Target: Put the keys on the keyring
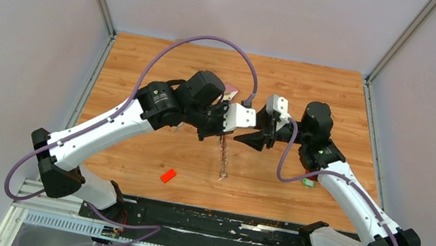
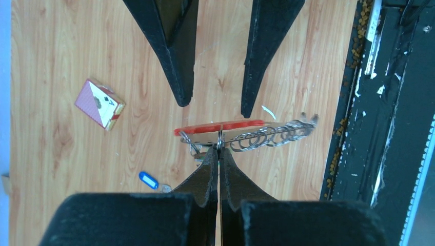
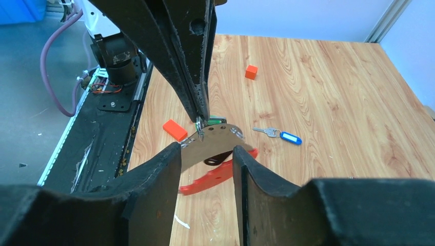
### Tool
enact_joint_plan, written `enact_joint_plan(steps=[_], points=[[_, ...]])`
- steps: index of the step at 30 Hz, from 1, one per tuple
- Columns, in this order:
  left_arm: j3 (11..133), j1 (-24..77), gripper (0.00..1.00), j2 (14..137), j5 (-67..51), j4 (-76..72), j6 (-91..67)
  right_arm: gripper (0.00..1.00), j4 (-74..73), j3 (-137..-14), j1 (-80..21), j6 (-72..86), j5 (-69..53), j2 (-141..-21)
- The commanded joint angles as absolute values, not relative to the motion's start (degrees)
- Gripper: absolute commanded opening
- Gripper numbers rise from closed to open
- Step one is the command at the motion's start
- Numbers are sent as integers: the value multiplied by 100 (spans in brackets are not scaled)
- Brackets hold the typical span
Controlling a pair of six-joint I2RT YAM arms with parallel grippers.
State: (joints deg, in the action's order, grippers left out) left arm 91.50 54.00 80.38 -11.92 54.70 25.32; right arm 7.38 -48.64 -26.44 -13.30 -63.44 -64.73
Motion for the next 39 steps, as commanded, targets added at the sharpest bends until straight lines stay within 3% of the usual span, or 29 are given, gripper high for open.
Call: enact_joint_plan(steps=[1, 30, 39], points=[[9463, 5512, 0, 8059, -1084, 5706, 2306, 41, 1480, -4763, -2635, -840, -6565, -6553], [9133, 5546, 0, 8101, -1415, 5168, 2021, 20, 1688, -4781, -2900, -651, -6795, -6792], [9095, 5546, 0, 8062, -1422, 5130, 2035, 0, 1589, -4789, -2897, -754, -6680, -6769]])
